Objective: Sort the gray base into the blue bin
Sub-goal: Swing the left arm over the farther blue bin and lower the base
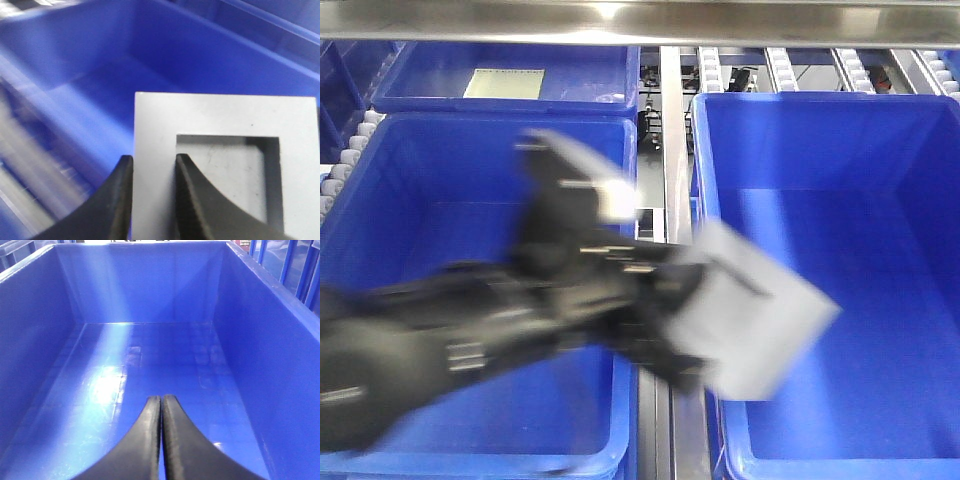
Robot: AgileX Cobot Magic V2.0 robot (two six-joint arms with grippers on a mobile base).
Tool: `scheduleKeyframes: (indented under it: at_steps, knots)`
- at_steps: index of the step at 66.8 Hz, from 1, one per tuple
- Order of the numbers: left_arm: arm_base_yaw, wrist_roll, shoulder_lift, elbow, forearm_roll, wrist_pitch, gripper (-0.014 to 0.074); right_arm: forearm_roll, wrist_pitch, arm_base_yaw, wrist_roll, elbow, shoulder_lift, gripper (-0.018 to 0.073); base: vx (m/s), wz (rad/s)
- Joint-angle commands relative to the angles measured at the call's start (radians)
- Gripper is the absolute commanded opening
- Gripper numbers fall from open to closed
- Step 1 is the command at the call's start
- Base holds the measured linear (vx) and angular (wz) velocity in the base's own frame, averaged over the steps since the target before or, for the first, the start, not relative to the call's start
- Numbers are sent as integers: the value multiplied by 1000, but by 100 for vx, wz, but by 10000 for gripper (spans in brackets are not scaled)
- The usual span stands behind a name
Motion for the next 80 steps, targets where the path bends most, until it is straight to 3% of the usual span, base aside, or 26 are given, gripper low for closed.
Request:
scheduleKeyframes:
  at_steps: [1, 13, 31, 59, 70, 80]
  knots:
    - [-32, -4, 68, -130, -20, -103, -6, -5, -54, -3, -12, 2, 18, -5, 0, 0]
    - [-63, -5, 247, -340, -20, -58, -6, -5, -54, -3, -12, 2, 18, -5, 0, 0]
    - [-65, -6, 511, -606, -20, 207, -6, -5, -54, -3, -12, 2, 18, -5, 0, 1]
    - [-61, -6, 673, -672, -19, 273, 9, -5, -54, -3, -12, 2, 18, -5, 0, 1]
    - [-63, -6, 674, -672, -19, 270, 88, -5, -54, -3, -12, 2, 18, -5, 0, 0]
    - [-63, -6, 674, -672, -19, 270, 227, -5, -54, -3, -12, 2, 18, -5, 0, 0]
